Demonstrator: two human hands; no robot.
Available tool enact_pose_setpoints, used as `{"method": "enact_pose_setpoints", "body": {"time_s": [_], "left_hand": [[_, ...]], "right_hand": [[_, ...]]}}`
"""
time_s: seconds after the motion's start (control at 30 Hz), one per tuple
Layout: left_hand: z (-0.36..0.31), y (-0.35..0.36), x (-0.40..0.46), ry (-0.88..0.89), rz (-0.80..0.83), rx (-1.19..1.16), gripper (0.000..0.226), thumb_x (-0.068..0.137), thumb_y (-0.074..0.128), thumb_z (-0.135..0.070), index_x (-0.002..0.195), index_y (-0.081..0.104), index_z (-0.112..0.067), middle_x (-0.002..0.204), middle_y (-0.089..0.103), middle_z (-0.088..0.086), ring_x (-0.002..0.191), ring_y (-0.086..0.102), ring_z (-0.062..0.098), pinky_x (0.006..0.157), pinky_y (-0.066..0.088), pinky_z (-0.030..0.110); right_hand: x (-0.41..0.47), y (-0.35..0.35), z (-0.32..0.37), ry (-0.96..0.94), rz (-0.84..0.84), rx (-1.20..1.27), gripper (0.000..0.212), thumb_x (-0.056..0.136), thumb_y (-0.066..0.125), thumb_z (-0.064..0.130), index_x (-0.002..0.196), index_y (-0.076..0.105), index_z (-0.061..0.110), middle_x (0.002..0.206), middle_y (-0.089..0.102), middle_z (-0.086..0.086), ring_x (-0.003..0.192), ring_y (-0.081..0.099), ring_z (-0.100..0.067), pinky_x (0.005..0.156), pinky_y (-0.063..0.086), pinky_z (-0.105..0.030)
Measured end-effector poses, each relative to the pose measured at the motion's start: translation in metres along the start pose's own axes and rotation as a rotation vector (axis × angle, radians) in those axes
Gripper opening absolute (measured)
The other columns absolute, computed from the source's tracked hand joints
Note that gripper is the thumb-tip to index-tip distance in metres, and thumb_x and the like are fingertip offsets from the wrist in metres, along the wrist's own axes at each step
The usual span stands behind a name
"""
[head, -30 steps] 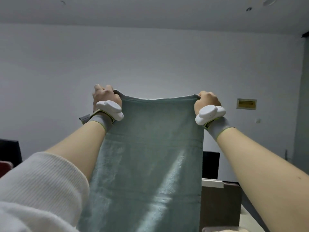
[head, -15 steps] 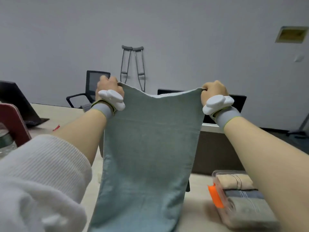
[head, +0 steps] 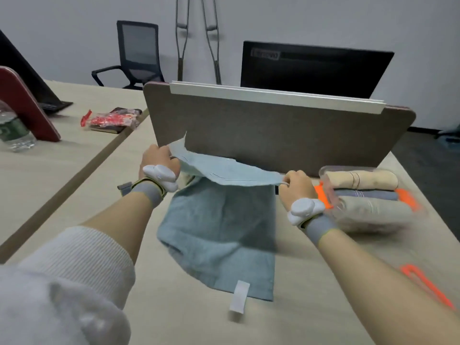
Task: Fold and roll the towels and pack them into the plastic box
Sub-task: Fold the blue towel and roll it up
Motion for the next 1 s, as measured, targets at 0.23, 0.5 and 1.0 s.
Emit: {"method": "enact_pose_setpoints", "body": {"time_s": [0.23,0.5,1.0], "left_hand": [[0.061,0.065,-0.069,-0.065,0.263,0.127,0.021,0.087,0.05,-0.014,0.103,0.058,-0.003,0.113,0.049,0.016,0.106,0.05,0.034,0.083,0.044,0.034],[0.064,0.14,-0.124,-0.122,0.521,-0.036,0.006,0.088,0.045,-0.012,0.094,0.043,-0.011,0.12,0.049,0.015,0.105,0.054,0.031,0.075,0.033,0.026],[0.045,0.173,-0.135,0.046,0.507,-0.139,0.048,0.085,0.048,0.003,0.131,0.043,-0.008,0.133,0.037,0.015,0.117,0.049,0.031,0.094,0.038,0.028]], "right_hand": [[-0.074,0.082,-0.03,0.077,0.277,-0.028,0.007,0.09,0.041,0.009,0.085,0.04,0.014,0.122,0.051,-0.013,0.116,0.046,-0.029,0.085,0.041,-0.03],[-0.127,0.145,-0.054,0.015,0.567,-0.074,0.026,0.089,0.044,0.01,0.067,0.032,0.018,0.103,0.048,-0.008,0.121,0.04,-0.026,0.087,0.038,-0.025],[-0.137,0.155,-0.054,-0.109,0.555,-0.203,0.037,0.084,0.049,0.007,0.12,0.052,0.014,0.129,0.042,-0.006,0.124,0.035,-0.026,0.091,0.037,-0.03]]}}
Point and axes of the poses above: each hand's wrist, its own x-axis towards the middle knuckle, its own y-axis out of the palm, z = x × y, the point moved 4 cm from there along x, towards the middle knuckle
